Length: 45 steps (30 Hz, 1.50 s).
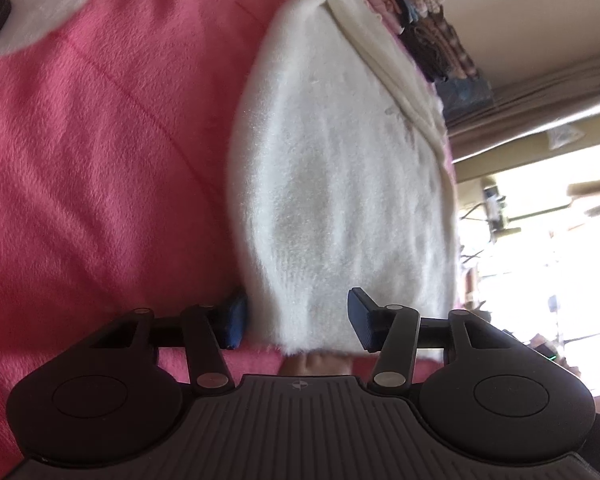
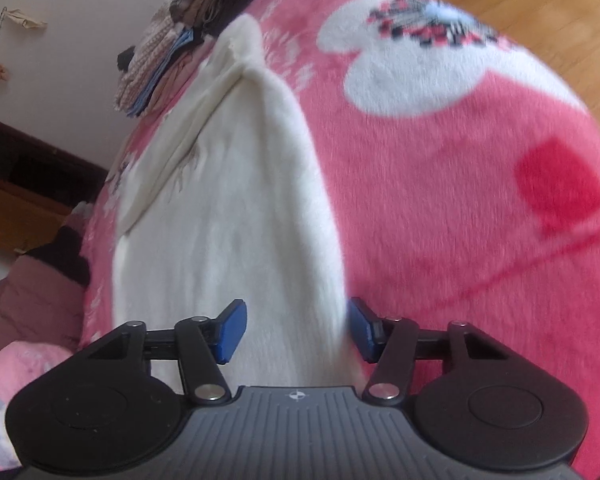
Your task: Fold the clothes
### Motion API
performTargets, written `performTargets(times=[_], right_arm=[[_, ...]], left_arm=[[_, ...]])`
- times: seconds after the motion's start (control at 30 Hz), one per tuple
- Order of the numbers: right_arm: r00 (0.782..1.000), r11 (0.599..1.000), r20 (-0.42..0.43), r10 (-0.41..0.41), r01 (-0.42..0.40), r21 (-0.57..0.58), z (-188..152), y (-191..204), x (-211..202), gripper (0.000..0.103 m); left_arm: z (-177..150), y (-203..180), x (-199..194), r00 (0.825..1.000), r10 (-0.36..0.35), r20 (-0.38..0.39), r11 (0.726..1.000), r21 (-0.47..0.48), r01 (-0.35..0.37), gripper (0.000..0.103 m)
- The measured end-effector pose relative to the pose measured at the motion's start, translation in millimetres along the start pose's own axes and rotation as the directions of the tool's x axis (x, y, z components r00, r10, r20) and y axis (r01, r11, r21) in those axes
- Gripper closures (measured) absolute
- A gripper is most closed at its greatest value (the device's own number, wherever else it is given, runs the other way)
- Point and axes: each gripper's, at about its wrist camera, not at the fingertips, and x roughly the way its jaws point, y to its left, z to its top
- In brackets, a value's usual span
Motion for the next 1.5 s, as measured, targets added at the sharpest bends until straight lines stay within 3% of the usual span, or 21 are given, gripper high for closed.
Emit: performTargets(times=[0.1, 0.3, 0.5, 0.63, 0.9, 0.97, 1.03, 1.1, 1.17, 1.2, 1.33, 1.5], right_arm=[[0.998, 0.998, -0.048, 0.051, -0.049, 0.041, -4.0, -9.2, -0.7, 0.053], [0.991, 0.985, -0.059, 0.121, -0.112, 0.129, 4.7, -20.9, 2.5, 0.058], [0.987, 0.984, -0.082, 0.14, -0.13, 0.119, 8.2, -19.4, 11.5, 0.063], [0.979, 0.984, -0.135, 0.151, -0.136, 0.112, -3.0, -22.7, 13.0, 0.072], [0.975, 0.977, -0.133, 0.179, -0.161, 0.137, 5.3, -26.2, 26.8, 0.078], [0.974, 0.978, -0.139, 0.179, -0.161, 0.129, 5.4, -25.7, 29.8, 0.079], [0.974, 0.979, -0.141, 0.177, -0.16, 0.125, 4.8, -25.6, 29.7, 0.079], [0.975, 0.98, -0.14, 0.172, -0.156, 0.12, 4.0, -25.0, 28.3, 0.08], [0.981, 0.989, -0.126, 0.144, -0.137, 0.06, 0.0, -13.2, 23.8, 0.083], [0.984, 0.991, -0.119, 0.13, -0.127, 0.03, -2.1, -7.1, 21.5, 0.092], [0.992, 0.993, -0.074, 0.105, -0.109, -0.051, -8.3, 13.7, 7.9, 0.095], [0.995, 0.992, 0.0, 0.101, -0.101, -0.07, -11.5, 25.6, -18.0, 0.096]], left_arm=[[1.4, 2.2, -0.2, 1.0, -0.015, 0.0, 1.0, -0.013, 0.015, 0.053], [11.8, 2.9, 2.6, 0.999, -0.04, 0.024, 0.998, -0.043, 0.041, 0.053], [10.9, -1.2, 9.5, 0.999, -0.015, -0.05, 1.0, 0.011, 0.016, 0.053], [4.7, -6.1, 8.9, 0.995, 0.036, -0.094, 0.996, 0.085, -0.028, 0.056], [3.4, -26.4, 14.3, 0.991, 0.128, -0.039, 0.983, 0.14, -0.121, 0.056], [0.7, -32.2, 14.7, 0.986, 0.163, -0.026, 0.973, 0.17, -0.157, 0.063], [-2.3, -35.6, 13.1, 0.975, 0.22, 0.004, 0.955, 0.201, -0.217, 0.084], [-5.5, -42.5, 13.1, 0.962, 0.271, 0.037, 0.933, 0.235, -0.272, 0.093], [-8.6, -48.9, 9.8, 0.953, 0.297, 0.059, 0.915, 0.269, -0.302, 0.095], [-10.2, -52.3, 7.8, 0.948, 0.309, 0.071, 0.905, 0.286, -0.316, 0.096], [-14.5, -69.2, -12.6, 0.94, 0.319, 0.124, 0.876, 0.34, -0.342, 0.097], [-20.5, -85.9, -40.4, 0.941, 0.29, 0.177, 0.868, 0.366, -0.336, 0.098]])
